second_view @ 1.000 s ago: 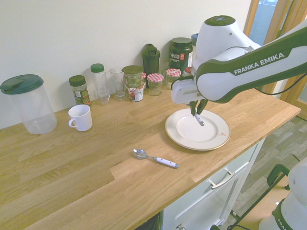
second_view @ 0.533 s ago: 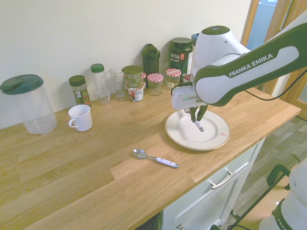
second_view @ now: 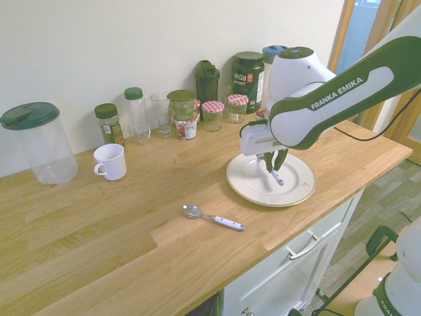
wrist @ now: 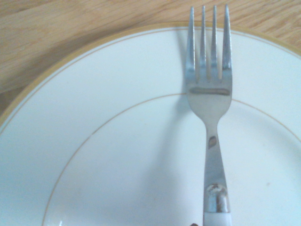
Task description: Put the fork into the plate
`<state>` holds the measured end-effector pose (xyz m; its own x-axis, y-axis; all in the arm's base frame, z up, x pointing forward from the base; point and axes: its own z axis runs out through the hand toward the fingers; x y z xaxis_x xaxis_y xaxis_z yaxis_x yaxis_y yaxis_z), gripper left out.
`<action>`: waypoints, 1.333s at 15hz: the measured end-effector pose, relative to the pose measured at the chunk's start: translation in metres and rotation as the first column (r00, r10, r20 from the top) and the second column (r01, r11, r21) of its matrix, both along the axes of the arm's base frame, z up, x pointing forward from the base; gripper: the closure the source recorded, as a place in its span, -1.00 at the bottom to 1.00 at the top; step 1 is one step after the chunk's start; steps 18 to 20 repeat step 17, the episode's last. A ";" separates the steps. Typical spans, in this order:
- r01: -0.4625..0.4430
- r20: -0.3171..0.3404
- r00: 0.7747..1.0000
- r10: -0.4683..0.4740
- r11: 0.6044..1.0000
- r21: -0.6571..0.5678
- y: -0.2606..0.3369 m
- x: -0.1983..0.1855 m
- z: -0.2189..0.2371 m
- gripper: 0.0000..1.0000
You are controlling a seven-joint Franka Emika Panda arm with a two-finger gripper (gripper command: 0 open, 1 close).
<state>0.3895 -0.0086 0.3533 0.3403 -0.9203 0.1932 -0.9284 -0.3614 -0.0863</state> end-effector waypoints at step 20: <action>-0.010 0.092 0.996 0.014 0.999 -0.046 0.003 0.009 0.007 -1.00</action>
